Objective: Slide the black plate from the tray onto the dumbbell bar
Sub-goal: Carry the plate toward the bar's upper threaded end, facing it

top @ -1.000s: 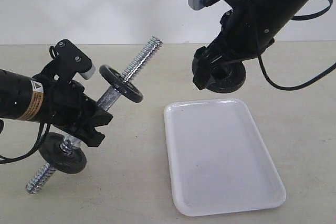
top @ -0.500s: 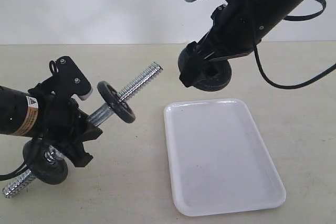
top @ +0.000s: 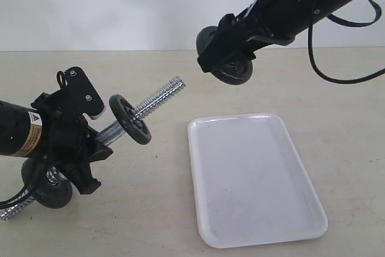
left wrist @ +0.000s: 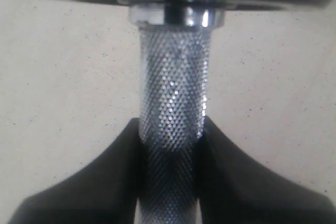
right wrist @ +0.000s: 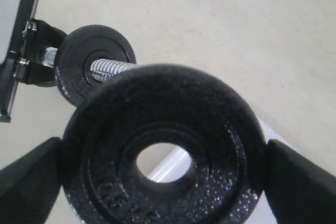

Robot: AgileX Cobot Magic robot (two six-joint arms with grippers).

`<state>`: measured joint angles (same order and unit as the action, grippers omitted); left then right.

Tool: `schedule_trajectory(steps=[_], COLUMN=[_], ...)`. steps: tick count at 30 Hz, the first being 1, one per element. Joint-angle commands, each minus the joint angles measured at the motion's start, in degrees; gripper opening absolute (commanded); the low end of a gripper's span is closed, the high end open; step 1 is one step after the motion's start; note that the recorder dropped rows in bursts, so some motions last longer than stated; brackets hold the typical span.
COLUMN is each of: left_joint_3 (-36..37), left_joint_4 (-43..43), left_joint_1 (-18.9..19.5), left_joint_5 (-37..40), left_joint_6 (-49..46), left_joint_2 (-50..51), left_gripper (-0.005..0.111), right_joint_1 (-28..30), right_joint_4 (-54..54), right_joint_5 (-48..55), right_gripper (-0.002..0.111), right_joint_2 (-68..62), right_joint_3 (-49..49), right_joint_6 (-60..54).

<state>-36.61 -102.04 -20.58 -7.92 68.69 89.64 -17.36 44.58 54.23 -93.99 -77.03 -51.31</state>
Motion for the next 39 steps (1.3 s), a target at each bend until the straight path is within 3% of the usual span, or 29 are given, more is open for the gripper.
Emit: schedule_trajectory(steps=[1, 6, 12, 25, 39], left_joint_3=[-1.95, -1.95, -1.95, -1.95, -1.95], left_joint_4=[2.09, 2.09, 2.09, 2.09, 2.09], left_joint_1=[-0.16, -0.16, -0.16, -0.16, -0.16], left_joint_5=[0.31, 0.05, -0.08, -0.22, -3.44], left_joint_6=[-0.27, -0.27, -0.27, -0.27, -0.37], left_joint_2=[-2.84, -2.84, -2.84, -2.84, -2.84], left_gripper=[0.004, 0.004, 0.004, 0.004, 0.004], right_joint_1=[0.29, 0.29, 0.76, 10.65, 11.03], right_joint_4=[6.30, 7.75, 18.06, 28.08, 31.66], right_joint_5=[1.08, 3.15, 6.52, 15.73, 15.73], right_gripper=[0.000, 0.000, 0.000, 0.000, 0.000], right_joint_2=[1.26, -1.77, -5.56, -7.84, -13.61], right_joint_3=[-0.93, -0.93, -0.93, -0.93, -0.93], right_joint_6=[-2.46, -5.14, -17.13, -23.22, -25.73])
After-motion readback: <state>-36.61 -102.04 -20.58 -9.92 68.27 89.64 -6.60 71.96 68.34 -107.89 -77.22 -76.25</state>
